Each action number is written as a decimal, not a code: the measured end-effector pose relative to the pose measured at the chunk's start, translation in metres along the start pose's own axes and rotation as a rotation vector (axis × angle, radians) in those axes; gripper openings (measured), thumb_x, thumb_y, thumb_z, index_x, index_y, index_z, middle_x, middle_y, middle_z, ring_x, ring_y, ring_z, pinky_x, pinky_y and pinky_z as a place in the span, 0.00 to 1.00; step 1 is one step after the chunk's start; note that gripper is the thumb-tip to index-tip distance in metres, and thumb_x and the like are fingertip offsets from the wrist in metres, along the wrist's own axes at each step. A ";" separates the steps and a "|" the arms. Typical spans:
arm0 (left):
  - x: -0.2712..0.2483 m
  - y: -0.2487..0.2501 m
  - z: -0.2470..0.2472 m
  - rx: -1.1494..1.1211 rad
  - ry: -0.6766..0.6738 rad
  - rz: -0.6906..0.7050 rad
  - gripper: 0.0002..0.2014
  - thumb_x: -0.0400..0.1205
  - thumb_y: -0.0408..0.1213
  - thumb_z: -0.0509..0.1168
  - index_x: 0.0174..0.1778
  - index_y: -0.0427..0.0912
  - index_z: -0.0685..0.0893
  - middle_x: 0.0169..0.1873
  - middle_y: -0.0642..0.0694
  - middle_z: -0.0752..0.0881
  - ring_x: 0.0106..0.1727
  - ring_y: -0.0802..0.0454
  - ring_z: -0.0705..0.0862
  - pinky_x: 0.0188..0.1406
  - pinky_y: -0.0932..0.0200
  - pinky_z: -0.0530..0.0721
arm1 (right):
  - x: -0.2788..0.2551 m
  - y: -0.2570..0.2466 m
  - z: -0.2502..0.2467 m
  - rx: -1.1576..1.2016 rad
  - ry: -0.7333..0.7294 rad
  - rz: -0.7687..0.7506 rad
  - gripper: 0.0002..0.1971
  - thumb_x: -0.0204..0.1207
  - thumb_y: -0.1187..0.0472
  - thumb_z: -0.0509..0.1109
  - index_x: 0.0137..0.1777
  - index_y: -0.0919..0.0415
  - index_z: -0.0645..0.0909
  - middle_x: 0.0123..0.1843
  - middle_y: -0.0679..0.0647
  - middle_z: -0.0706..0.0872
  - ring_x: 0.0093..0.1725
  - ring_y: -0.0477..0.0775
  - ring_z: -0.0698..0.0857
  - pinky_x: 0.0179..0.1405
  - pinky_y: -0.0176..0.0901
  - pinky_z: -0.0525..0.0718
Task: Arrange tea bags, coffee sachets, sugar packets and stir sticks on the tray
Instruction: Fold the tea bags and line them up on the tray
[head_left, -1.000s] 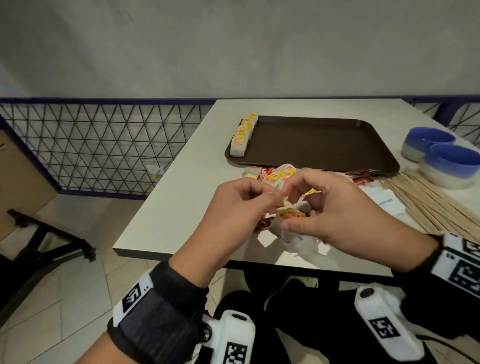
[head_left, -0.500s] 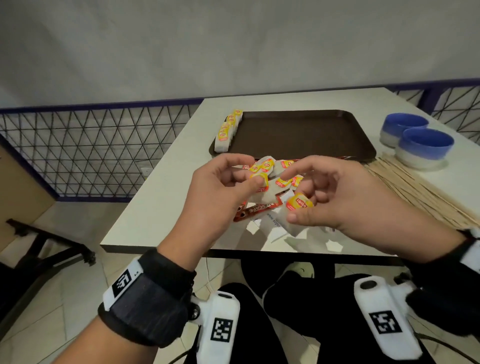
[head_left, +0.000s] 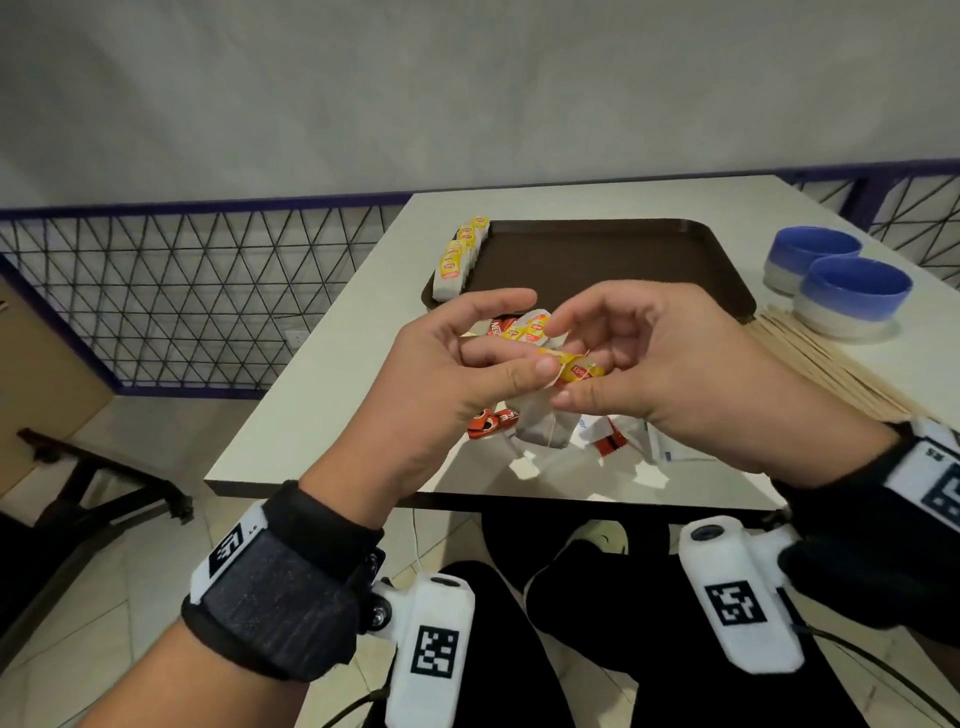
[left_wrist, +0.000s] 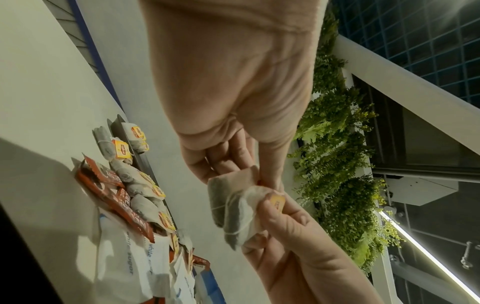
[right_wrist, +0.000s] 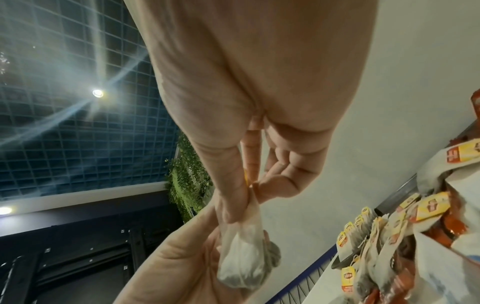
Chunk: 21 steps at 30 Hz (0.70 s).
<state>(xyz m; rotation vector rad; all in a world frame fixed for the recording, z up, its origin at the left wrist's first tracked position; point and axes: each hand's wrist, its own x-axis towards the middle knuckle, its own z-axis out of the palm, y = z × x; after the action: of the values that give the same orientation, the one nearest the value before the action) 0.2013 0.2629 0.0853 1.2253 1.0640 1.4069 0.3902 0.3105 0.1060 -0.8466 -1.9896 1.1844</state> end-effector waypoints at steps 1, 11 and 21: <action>0.000 0.000 0.000 -0.009 -0.004 -0.002 0.31 0.65 0.35 0.80 0.67 0.44 0.85 0.40 0.39 0.93 0.45 0.45 0.92 0.50 0.56 0.85 | 0.000 -0.001 0.000 -0.006 -0.005 -0.008 0.20 0.63 0.67 0.88 0.52 0.50 0.89 0.45 0.55 0.93 0.45 0.57 0.93 0.48 0.54 0.93; -0.002 0.003 -0.006 -0.301 0.009 -0.055 0.20 0.76 0.36 0.65 0.65 0.39 0.84 0.55 0.37 0.89 0.53 0.44 0.85 0.47 0.54 0.86 | 0.000 -0.005 -0.006 0.241 0.019 0.031 0.15 0.64 0.64 0.83 0.52 0.61 0.92 0.43 0.58 0.93 0.39 0.51 0.88 0.42 0.46 0.86; -0.008 -0.007 -0.006 -0.154 -0.054 -0.119 0.13 0.82 0.27 0.69 0.62 0.26 0.85 0.52 0.35 0.89 0.49 0.42 0.87 0.51 0.51 0.91 | -0.003 -0.004 -0.008 0.317 -0.035 0.081 0.13 0.63 0.66 0.82 0.49 0.60 0.91 0.39 0.56 0.92 0.32 0.47 0.85 0.31 0.38 0.82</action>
<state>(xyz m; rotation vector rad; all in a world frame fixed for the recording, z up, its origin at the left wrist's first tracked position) 0.1967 0.2560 0.0760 1.0656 0.9570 1.3320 0.3975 0.3105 0.1116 -0.7527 -1.7436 1.5212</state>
